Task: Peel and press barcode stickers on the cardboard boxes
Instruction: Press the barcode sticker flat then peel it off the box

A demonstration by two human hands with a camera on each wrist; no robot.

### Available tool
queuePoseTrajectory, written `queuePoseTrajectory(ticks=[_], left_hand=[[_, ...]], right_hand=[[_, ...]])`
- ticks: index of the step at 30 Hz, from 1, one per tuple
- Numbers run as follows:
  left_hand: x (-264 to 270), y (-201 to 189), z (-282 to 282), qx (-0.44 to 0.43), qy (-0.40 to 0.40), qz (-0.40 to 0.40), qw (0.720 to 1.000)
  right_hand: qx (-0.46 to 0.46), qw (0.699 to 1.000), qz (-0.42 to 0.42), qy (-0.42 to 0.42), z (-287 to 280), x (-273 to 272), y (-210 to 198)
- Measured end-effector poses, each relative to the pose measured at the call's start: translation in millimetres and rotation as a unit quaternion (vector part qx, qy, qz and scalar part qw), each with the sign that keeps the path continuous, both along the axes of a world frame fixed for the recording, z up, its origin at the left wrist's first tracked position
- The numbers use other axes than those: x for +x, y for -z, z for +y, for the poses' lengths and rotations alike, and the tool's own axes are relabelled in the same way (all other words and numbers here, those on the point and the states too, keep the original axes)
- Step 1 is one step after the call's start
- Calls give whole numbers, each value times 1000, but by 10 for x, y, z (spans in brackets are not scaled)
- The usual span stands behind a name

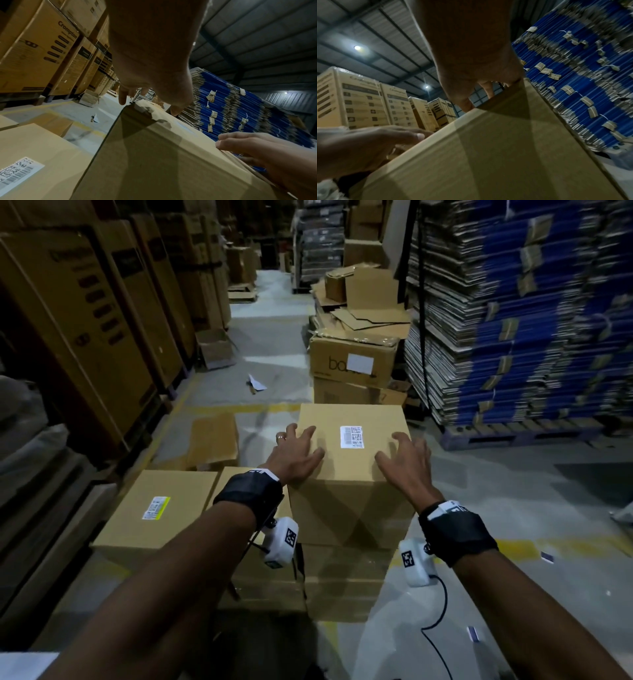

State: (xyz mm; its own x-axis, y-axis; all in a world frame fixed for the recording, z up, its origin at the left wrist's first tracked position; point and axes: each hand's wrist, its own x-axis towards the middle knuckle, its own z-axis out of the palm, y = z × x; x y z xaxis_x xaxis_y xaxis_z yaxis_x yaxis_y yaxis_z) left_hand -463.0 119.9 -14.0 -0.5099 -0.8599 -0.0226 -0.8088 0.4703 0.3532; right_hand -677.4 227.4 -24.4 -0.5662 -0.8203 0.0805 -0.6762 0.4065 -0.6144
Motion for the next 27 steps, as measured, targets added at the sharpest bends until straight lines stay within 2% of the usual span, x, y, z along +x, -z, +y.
queuePoseTrajectory(ticks=[7,18,27], left_hand=[[-247,57,-108,55,-53,18,997],[-393,98,-37,47,-182,77,979],[-184,-397,235,-36,-250,122,960]], right_hand=[[25,998,-48,-18,-227,-256,-79],[15,998,-29,-55,-339,-222,22],[-72,990,-3,-122,-381,-47,-388]])
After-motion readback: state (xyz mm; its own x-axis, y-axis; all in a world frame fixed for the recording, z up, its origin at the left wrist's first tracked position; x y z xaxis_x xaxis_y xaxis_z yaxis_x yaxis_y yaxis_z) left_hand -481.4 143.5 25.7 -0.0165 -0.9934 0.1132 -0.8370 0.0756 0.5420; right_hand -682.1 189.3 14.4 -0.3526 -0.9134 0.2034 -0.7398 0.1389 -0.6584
